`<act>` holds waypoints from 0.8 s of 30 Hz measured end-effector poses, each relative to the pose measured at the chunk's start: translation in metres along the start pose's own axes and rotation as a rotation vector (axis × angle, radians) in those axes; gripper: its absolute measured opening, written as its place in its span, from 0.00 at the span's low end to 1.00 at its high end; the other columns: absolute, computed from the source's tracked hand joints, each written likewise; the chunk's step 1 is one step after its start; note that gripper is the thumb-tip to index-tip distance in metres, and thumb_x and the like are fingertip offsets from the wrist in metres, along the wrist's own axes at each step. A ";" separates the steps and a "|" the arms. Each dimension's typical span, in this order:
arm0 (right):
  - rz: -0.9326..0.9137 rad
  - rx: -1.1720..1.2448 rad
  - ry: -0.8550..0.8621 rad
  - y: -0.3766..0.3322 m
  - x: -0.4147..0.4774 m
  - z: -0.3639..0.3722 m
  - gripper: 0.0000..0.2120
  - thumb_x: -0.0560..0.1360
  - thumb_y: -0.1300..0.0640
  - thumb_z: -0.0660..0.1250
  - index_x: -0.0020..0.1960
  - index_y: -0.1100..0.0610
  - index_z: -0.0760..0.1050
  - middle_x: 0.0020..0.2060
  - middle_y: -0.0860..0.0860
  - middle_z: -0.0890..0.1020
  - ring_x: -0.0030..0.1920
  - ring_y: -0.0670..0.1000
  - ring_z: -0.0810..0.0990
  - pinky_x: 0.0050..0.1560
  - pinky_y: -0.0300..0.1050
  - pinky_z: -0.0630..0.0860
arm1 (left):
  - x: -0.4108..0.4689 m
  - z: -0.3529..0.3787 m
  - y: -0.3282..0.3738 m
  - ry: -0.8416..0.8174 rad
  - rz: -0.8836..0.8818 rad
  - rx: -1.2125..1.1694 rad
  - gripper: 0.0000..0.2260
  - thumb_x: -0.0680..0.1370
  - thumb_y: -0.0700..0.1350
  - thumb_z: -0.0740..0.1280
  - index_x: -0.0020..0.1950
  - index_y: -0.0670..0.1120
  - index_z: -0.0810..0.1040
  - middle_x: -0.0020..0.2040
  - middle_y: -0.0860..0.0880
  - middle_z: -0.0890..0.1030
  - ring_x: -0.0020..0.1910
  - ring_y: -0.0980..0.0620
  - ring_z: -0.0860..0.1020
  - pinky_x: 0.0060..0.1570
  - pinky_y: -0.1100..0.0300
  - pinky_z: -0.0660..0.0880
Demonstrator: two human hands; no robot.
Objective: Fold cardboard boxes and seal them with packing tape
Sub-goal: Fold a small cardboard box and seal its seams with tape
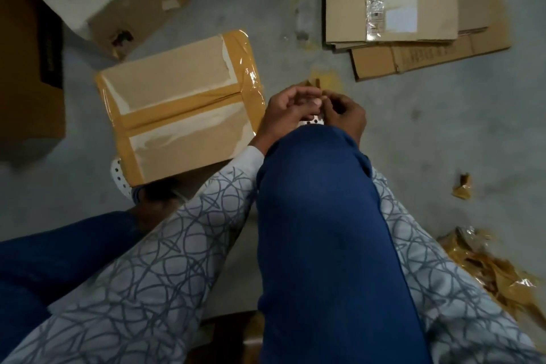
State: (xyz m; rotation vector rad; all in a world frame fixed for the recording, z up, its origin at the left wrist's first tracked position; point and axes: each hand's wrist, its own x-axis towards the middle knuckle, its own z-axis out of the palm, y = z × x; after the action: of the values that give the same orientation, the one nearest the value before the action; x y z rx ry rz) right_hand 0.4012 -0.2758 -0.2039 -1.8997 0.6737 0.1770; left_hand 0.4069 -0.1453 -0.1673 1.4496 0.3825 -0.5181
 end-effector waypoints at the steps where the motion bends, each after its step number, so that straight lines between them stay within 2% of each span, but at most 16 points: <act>1: -0.013 -0.040 -0.087 -0.003 0.000 0.000 0.13 0.77 0.54 0.69 0.59 0.55 0.84 0.50 0.51 0.87 0.51 0.48 0.85 0.58 0.51 0.81 | -0.006 -0.006 0.001 0.024 0.017 -0.015 0.10 0.77 0.34 0.72 0.58 0.39 0.81 0.54 0.37 0.84 0.50 0.43 0.83 0.56 0.51 0.80; 4: -0.045 -0.147 -0.324 -0.027 -0.007 -0.005 0.13 0.77 0.54 0.70 0.59 0.57 0.84 0.50 0.52 0.87 0.52 0.53 0.85 0.61 0.57 0.79 | -0.031 -0.035 -0.001 0.112 0.065 -0.081 0.09 0.75 0.34 0.73 0.53 0.43 0.83 0.52 0.38 0.85 0.51 0.43 0.83 0.58 0.48 0.80; 6: -0.056 -0.131 -0.454 -0.057 -0.016 -0.014 0.10 0.79 0.56 0.70 0.57 0.59 0.83 0.49 0.55 0.86 0.50 0.57 0.85 0.61 0.60 0.79 | -0.052 -0.059 -0.003 0.175 0.089 -0.055 0.08 0.76 0.34 0.72 0.51 0.46 0.84 0.50 0.39 0.85 0.49 0.45 0.83 0.54 0.51 0.81; 8: -0.073 -0.120 -0.558 -0.096 -0.029 -0.025 0.08 0.81 0.59 0.67 0.59 0.58 0.81 0.51 0.57 0.85 0.47 0.56 0.84 0.56 0.54 0.82 | -0.070 -0.086 -0.005 0.257 0.115 -0.027 0.08 0.76 0.35 0.72 0.49 0.48 0.84 0.46 0.43 0.85 0.46 0.46 0.82 0.48 0.52 0.80; 9: -0.109 -0.149 -0.591 -0.117 -0.037 -0.031 0.09 0.82 0.58 0.65 0.61 0.57 0.79 0.54 0.57 0.85 0.47 0.55 0.84 0.52 0.52 0.81 | -0.078 -0.101 -0.007 0.310 0.119 -0.008 0.09 0.76 0.35 0.72 0.47 0.49 0.84 0.44 0.46 0.85 0.44 0.47 0.82 0.46 0.53 0.79; 11: -0.204 -0.280 -0.628 -0.158 -0.053 -0.038 0.13 0.83 0.53 0.64 0.66 0.54 0.77 0.55 0.53 0.84 0.50 0.53 0.84 0.51 0.50 0.80 | -0.090 -0.132 -0.010 0.439 0.101 0.045 0.09 0.76 0.37 0.73 0.44 0.52 0.85 0.43 0.51 0.85 0.42 0.50 0.81 0.45 0.53 0.78; 14: -0.269 -0.501 -0.751 -0.211 -0.079 -0.035 0.18 0.82 0.47 0.65 0.71 0.50 0.73 0.56 0.50 0.82 0.54 0.51 0.83 0.51 0.52 0.80 | -0.103 -0.173 -0.013 0.620 0.092 0.103 0.02 0.74 0.47 0.74 0.44 0.55 0.85 0.45 0.53 0.86 0.47 0.47 0.83 0.50 0.50 0.81; 15: -0.258 -0.592 -0.803 -0.225 -0.087 -0.026 0.20 0.82 0.47 0.65 0.72 0.50 0.72 0.57 0.50 0.82 0.55 0.51 0.82 0.51 0.53 0.81 | -0.108 -0.183 -0.013 0.665 0.110 0.152 0.01 0.74 0.48 0.73 0.45 0.54 0.85 0.47 0.52 0.86 0.50 0.47 0.83 0.53 0.52 0.80; 17: -0.291 -0.846 -0.853 -0.244 -0.099 0.001 0.22 0.82 0.46 0.64 0.73 0.53 0.71 0.61 0.52 0.80 0.59 0.55 0.81 0.56 0.58 0.80 | -0.115 -0.200 -0.014 0.749 0.130 0.325 0.07 0.75 0.50 0.72 0.51 0.53 0.84 0.54 0.50 0.84 0.59 0.47 0.79 0.59 0.58 0.75; 19: -0.392 -1.068 -0.799 -0.241 -0.106 0.041 0.25 0.83 0.45 0.63 0.73 0.58 0.71 0.67 0.56 0.77 0.66 0.59 0.76 0.66 0.57 0.74 | -0.117 -0.216 -0.018 0.807 0.083 0.517 0.16 0.76 0.53 0.71 0.63 0.53 0.82 0.66 0.47 0.79 0.69 0.43 0.70 0.68 0.53 0.67; 20: -0.427 -1.095 -0.730 -0.230 -0.104 0.061 0.27 0.82 0.43 0.62 0.75 0.58 0.69 0.71 0.58 0.74 0.70 0.61 0.73 0.69 0.56 0.71 | -0.117 -0.223 -0.022 0.812 0.040 0.595 0.20 0.77 0.54 0.71 0.68 0.53 0.78 0.72 0.45 0.73 0.73 0.42 0.65 0.72 0.49 0.62; 22: -0.382 -1.009 -0.562 -0.190 -0.097 0.093 0.32 0.81 0.37 0.61 0.79 0.52 0.62 0.76 0.58 0.65 0.74 0.63 0.66 0.71 0.63 0.67 | -0.113 -0.234 -0.033 0.786 -0.044 0.680 0.28 0.79 0.58 0.68 0.78 0.53 0.68 0.81 0.45 0.59 0.79 0.40 0.56 0.75 0.43 0.55; 24: -0.316 -0.901 -0.385 -0.144 -0.089 0.108 0.33 0.80 0.35 0.58 0.80 0.46 0.54 0.80 0.54 0.55 0.77 0.64 0.59 0.68 0.73 0.64 | -0.101 -0.240 -0.044 0.749 -0.067 0.706 0.32 0.81 0.60 0.63 0.82 0.53 0.57 0.83 0.47 0.51 0.80 0.40 0.52 0.76 0.39 0.55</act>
State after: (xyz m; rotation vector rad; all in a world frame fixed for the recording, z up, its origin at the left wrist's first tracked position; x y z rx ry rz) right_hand 0.4230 -0.1069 -0.0973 -2.6821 -0.0121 0.7129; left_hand 0.3138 0.1013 -0.1712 2.3142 0.9010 -0.1307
